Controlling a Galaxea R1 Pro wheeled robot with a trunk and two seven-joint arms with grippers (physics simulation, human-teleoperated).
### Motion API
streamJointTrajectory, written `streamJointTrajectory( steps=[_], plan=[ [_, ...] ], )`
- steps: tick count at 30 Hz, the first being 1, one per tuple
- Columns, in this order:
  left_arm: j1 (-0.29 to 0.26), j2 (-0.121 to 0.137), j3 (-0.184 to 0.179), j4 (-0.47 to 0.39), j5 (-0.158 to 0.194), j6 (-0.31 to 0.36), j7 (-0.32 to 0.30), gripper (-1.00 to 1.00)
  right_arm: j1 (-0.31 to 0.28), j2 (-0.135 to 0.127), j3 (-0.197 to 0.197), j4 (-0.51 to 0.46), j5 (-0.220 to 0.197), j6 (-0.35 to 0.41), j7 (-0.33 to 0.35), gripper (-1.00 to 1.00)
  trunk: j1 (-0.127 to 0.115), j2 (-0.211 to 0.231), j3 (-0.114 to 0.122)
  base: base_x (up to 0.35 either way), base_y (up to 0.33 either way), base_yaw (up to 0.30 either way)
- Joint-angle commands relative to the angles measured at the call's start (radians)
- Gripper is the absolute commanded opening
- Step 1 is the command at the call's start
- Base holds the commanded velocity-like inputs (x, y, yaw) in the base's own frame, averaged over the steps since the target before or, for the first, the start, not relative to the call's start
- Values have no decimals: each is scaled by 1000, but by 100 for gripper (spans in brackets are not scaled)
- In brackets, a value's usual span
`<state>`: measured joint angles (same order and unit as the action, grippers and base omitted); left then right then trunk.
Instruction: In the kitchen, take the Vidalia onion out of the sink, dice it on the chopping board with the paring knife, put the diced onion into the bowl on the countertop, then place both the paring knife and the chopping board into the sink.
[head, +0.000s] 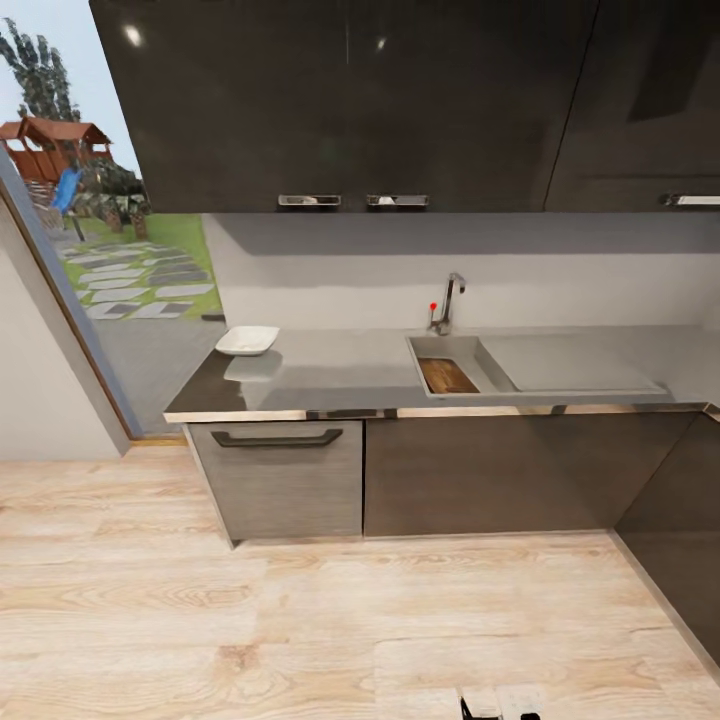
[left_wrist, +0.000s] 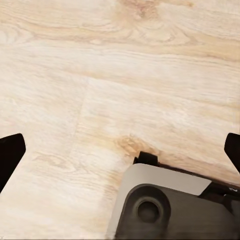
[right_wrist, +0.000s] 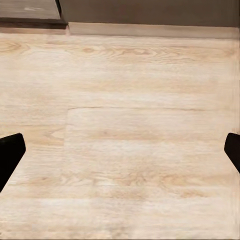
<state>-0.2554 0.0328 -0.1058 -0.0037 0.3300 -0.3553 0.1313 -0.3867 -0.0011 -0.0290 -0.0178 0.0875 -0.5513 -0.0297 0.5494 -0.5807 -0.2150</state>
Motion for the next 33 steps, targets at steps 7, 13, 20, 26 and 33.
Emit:
streamJointTrajectory(
  steps=[7, 13, 20, 26, 33],
  plan=[
    [-1, -24, -9, 76, 6, 5, 7, 100, 185, -31, -3, 2, 9, 130, -33, 100, 0, -1, -1, 0, 0, 0],
    [12, -20, -8, 83, 7, 176, 11, 100, 255, -40, -8, 0, -65, 408, -24, 100, 0, -1, -1, 0, 0, 0],
    [106, -1, -8, 83, 9, 374, 7, 100, 261, -43, -12, -15, -267, 480, -17, 100, 0, -1, -1, 0, 0, 0],
    [119, -9, -6, 83, 9, 387, 15, 100, 261, -40, -14, -23, -272, 479, -21, 100, 0, -1, -1, 0, 0, 0],
    [120, -4, -3, 59, 8, 373, 9, 100, 261, -37, -13, -24, -273, 479, -21, 100, 0, -1, -1, 0, 0, 0]
  ],
)
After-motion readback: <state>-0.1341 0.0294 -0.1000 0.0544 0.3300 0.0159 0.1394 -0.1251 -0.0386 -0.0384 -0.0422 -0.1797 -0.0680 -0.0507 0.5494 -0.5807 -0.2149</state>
